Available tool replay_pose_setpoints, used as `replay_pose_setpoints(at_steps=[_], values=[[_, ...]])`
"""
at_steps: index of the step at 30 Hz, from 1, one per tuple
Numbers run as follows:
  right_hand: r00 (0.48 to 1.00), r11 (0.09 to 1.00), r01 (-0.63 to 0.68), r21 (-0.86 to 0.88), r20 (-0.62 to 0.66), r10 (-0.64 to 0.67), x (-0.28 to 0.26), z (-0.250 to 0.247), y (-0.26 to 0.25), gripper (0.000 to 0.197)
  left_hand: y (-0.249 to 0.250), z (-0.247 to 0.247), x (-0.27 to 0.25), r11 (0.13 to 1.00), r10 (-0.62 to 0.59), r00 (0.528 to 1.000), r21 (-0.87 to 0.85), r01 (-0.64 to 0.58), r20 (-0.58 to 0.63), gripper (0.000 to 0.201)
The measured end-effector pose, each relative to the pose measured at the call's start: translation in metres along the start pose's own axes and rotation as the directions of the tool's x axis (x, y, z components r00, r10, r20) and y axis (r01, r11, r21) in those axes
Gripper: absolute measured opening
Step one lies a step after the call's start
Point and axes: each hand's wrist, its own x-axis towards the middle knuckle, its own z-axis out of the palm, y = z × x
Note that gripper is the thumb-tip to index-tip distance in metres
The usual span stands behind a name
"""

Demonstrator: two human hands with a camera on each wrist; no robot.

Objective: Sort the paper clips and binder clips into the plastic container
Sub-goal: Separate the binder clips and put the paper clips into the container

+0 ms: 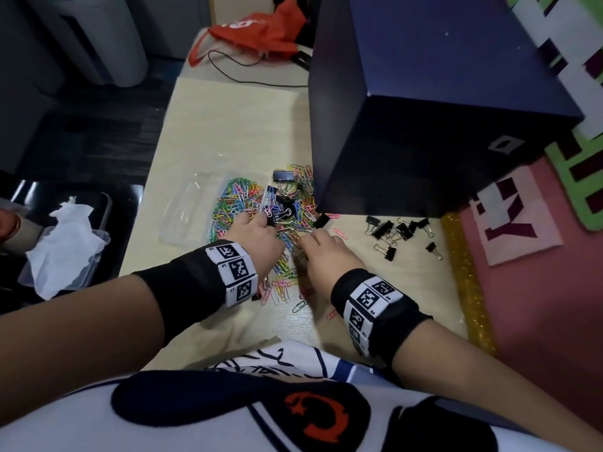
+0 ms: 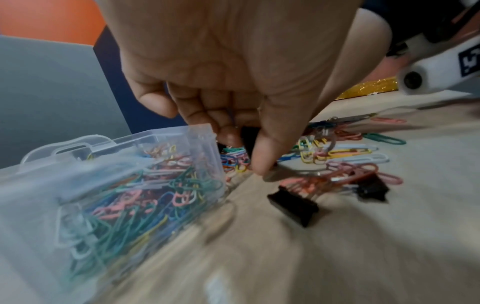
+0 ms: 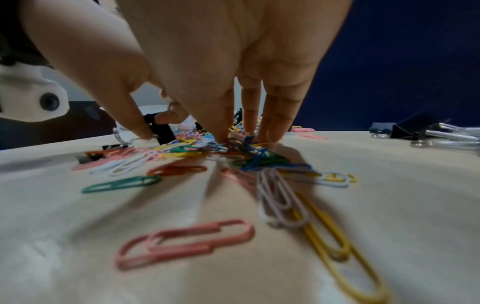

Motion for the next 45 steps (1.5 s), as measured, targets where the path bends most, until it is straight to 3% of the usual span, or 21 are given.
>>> replay_pose_setpoints(at_steps=[9, 12, 15, 21, 23, 25, 28, 30, 31, 34, 36, 38, 40, 42, 45], values=[[0.984, 0.976, -0.177, 0.128, 0.035, 0.174, 0.012, 0.002, 0.012, 0.031, -0.014, -0.012, 0.004, 0.998, 0.025, 1.0, -0.052, -0.024, 0.016, 0.026], [0.977, 0.953, -0.21, 0.218, 0.003, 0.215, 0.01, -0.001, 0.018, 0.024, -0.018, -0.014, 0.006, 0.995, 0.018, 1.0, -0.097, -0.019, -0.017, 0.019], [0.971, 0.942, -0.214, 0.258, -0.047, 0.234, 0.004, -0.009, 0.023, 0.019, -0.021, -0.016, 0.009, 0.988, 0.013, 0.999, -0.155, -0.021, -0.052, 0.025], [0.943, 0.88, -0.221, 0.42, -0.139, 0.303, -0.011, -0.015, 0.036, 0.014, -0.019, -0.022, 0.014, 0.971, -0.009, 0.999, -0.241, 0.001, -0.034, 0.021], [0.913, 0.845, -0.249, 0.474, -0.175, 0.368, -0.017, -0.015, 0.044, 0.008, -0.013, -0.027, 0.017, 0.962, -0.006, 1.0, -0.271, 0.0, -0.021, 0.017], [0.851, 0.792, -0.294, 0.536, -0.23, 0.471, -0.021, -0.017, 0.056, 0.003, -0.006, -0.034, 0.023, 0.927, -0.012, 0.998, -0.375, -0.011, -0.06, 0.014], [0.74, 0.717, -0.374, 0.588, -0.277, 0.613, -0.025, -0.019, 0.073, 0.018, 0.01, -0.048, 0.034, 0.77, -0.101, 0.984, -0.637, -0.017, -0.148, 0.028], [0.711, 0.709, -0.391, 0.588, -0.296, 0.638, -0.027, -0.018, 0.077, 0.027, 0.02, -0.055, 0.041, 0.659, -0.129, 0.976, -0.75, -0.048, -0.176, 0.047], [0.714, 0.73, -0.382, 0.566, -0.321, 0.622, -0.029, -0.016, 0.077, 0.03, 0.022, -0.056, 0.043, 0.66, -0.118, 0.975, -0.749, -0.064, -0.188, 0.049], [0.758, 0.814, -0.365, 0.453, -0.363, 0.542, -0.032, -0.012, 0.07, 0.03, 0.019, -0.051, 0.043, 0.801, -0.02, 0.988, -0.594, -0.077, -0.155, 0.031], [0.82, 0.849, -0.334, 0.409, -0.317, 0.476, -0.032, -0.01, 0.064, 0.023, 0.013, -0.042, 0.036, 0.883, 0.058, 0.998, -0.468, -0.044, 0.014, 0.019], [0.89, 0.883, -0.263, 0.388, -0.257, 0.378, -0.032, -0.005, 0.056, 0.019, 0.008, -0.032, 0.026, 0.957, 0.105, 0.968, -0.287, -0.037, 0.226, 0.012], [0.941, 0.928, -0.178, 0.329, -0.218, 0.258, -0.028, -0.001, 0.049, 0.021, 0.006, -0.02, 0.017, 0.993, 0.099, 0.929, -0.089, -0.071, 0.357, 0.017], [0.972, 0.956, -0.11, 0.272, -0.174, 0.161, -0.021, -0.002, 0.04, 0.03, 0.005, -0.011, 0.009, 0.995, 0.08, 0.919, 0.025, -0.097, 0.386, 0.024], [0.987, 0.97, -0.072, 0.23, -0.127, 0.103, -0.004, -0.011, 0.028, 0.045, 0.008, 0.001, -0.001, 0.995, 0.089, 0.935, 0.009, -0.099, 0.344, 0.033]])
